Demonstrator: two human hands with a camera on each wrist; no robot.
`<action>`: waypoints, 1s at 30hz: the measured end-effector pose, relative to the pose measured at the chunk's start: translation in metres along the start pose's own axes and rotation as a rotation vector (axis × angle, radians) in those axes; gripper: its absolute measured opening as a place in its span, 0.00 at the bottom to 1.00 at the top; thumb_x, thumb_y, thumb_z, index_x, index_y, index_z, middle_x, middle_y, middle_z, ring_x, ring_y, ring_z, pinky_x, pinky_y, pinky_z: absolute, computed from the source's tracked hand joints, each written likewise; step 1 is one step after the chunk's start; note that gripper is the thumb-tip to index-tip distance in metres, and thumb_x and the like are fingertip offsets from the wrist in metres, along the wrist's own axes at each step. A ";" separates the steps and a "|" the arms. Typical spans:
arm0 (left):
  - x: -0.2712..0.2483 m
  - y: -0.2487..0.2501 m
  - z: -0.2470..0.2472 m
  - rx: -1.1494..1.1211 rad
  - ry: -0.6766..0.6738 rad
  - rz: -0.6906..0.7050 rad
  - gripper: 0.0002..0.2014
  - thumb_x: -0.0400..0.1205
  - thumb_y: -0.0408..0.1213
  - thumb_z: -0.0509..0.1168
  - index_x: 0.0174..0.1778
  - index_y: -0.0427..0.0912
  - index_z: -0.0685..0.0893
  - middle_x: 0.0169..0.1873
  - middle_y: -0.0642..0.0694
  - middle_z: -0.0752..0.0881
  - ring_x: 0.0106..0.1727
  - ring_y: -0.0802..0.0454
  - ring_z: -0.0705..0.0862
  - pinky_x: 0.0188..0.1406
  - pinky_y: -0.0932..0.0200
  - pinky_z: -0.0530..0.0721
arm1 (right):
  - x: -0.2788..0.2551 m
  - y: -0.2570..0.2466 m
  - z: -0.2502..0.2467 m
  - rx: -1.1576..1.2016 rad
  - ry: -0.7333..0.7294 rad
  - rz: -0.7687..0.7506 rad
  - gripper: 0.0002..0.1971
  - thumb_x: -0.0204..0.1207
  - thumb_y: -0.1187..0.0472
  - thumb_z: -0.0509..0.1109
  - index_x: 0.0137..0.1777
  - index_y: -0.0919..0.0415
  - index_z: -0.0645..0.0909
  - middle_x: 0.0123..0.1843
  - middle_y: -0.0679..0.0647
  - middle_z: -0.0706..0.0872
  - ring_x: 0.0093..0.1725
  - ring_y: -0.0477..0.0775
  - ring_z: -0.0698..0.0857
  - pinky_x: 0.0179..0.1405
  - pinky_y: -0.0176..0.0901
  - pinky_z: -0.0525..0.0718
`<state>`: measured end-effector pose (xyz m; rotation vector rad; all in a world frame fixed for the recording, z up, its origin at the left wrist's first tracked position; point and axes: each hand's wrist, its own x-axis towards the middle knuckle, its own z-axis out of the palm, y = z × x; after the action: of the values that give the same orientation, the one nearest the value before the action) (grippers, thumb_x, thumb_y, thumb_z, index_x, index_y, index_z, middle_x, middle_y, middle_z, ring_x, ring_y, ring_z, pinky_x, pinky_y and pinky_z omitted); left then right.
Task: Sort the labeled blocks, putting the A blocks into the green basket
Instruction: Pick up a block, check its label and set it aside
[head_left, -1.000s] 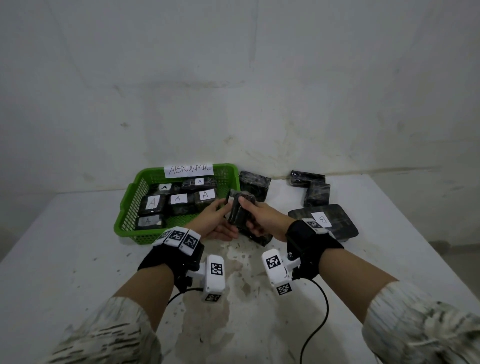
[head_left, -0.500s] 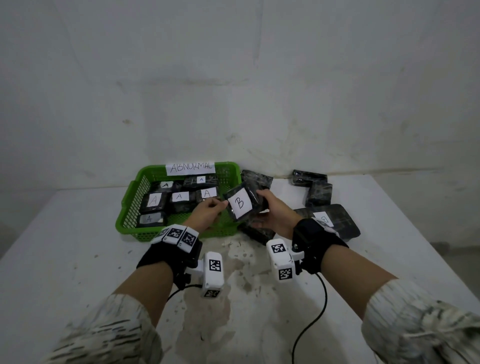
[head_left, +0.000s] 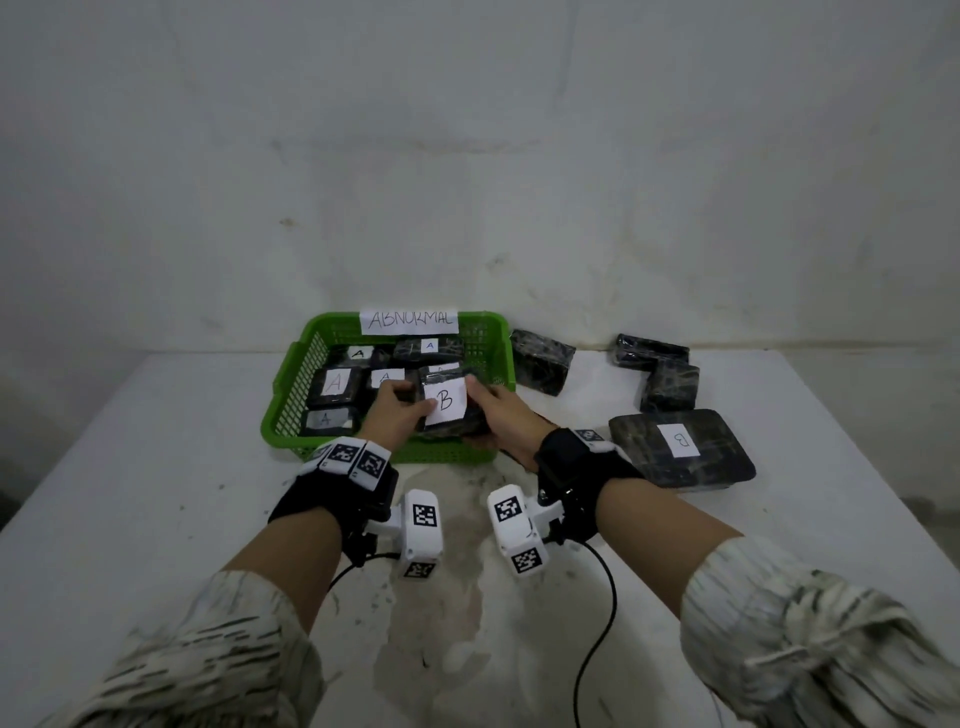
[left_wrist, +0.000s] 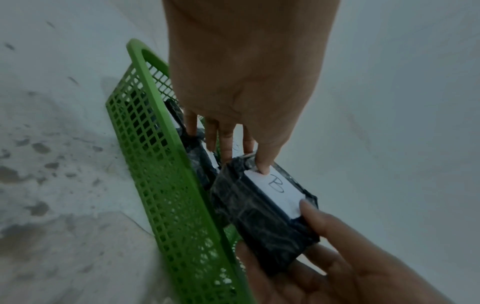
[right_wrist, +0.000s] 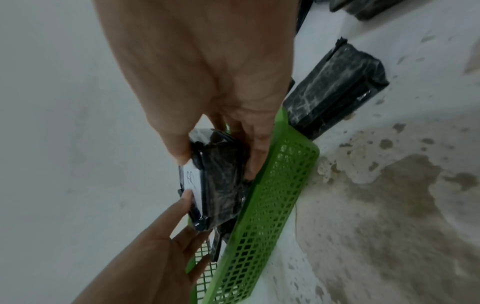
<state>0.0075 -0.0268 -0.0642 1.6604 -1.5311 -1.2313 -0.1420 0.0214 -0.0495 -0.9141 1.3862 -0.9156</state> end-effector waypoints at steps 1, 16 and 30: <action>0.003 -0.005 -0.005 0.082 0.015 -0.006 0.25 0.80 0.45 0.67 0.70 0.40 0.70 0.62 0.42 0.80 0.64 0.41 0.78 0.66 0.50 0.76 | 0.004 0.002 0.005 -0.037 0.001 0.009 0.28 0.82 0.48 0.65 0.73 0.70 0.72 0.66 0.70 0.81 0.63 0.68 0.83 0.63 0.59 0.84; 0.020 -0.084 -0.034 0.974 0.126 0.042 0.40 0.78 0.65 0.35 0.51 0.44 0.88 0.54 0.33 0.83 0.65 0.38 0.76 0.64 0.31 0.75 | 0.059 0.019 0.052 -0.404 0.224 0.035 0.25 0.82 0.56 0.64 0.71 0.67 0.59 0.45 0.59 0.80 0.44 0.62 0.80 0.41 0.47 0.74; 0.010 -0.090 -0.039 0.687 0.131 0.162 0.24 0.84 0.52 0.54 0.74 0.48 0.72 0.77 0.39 0.64 0.82 0.40 0.53 0.77 0.32 0.39 | -0.001 0.058 0.035 -0.258 -0.007 -0.248 0.06 0.82 0.61 0.64 0.52 0.51 0.70 0.39 0.61 0.74 0.35 0.54 0.70 0.38 0.49 0.67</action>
<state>0.0815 -0.0264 -0.1288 1.9154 -2.0958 -0.5123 -0.1075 0.0442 -0.1030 -1.3066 1.4273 -0.9291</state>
